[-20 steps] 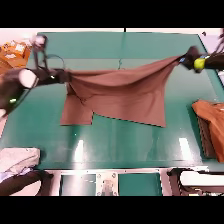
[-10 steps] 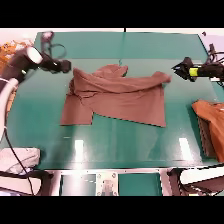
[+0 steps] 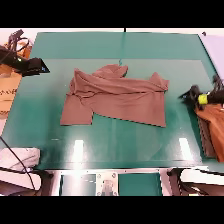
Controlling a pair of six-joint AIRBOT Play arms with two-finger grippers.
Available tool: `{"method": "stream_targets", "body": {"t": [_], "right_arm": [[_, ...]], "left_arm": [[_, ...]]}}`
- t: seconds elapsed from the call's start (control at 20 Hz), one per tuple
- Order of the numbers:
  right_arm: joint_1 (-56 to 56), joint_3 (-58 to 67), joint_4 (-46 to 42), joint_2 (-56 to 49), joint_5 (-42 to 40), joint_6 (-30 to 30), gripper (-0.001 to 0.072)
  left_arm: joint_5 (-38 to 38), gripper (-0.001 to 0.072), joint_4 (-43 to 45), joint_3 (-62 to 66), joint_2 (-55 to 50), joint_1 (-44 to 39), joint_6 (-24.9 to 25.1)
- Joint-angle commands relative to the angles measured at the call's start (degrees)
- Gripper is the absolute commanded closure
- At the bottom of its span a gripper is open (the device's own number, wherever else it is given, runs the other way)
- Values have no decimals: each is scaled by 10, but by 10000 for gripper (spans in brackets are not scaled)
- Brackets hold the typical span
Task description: Fold the shirts.
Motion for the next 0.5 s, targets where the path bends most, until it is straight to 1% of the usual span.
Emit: {"method": "stream_targets", "body": {"t": [0.0,0.15,0.2,0.4,0.45], "right_arm": [[2,-131,-26,21,-8,14,376],[20,-188,-22,21,-43,15,366],[27,-197,-18,21,-54,14,329],[78,-205,38,21,-107,8,332],[92,-205,52,21,-122,7,349]], "left_arm": [[-38,8,-6,4,-4,14,28],[-40,8,-6,4,-4,14,28],[-40,8,-7,4,-4,14,28],[-39,8,-8,4,-4,14,28],[-40,8,-8,4,-4,14,28]]}}
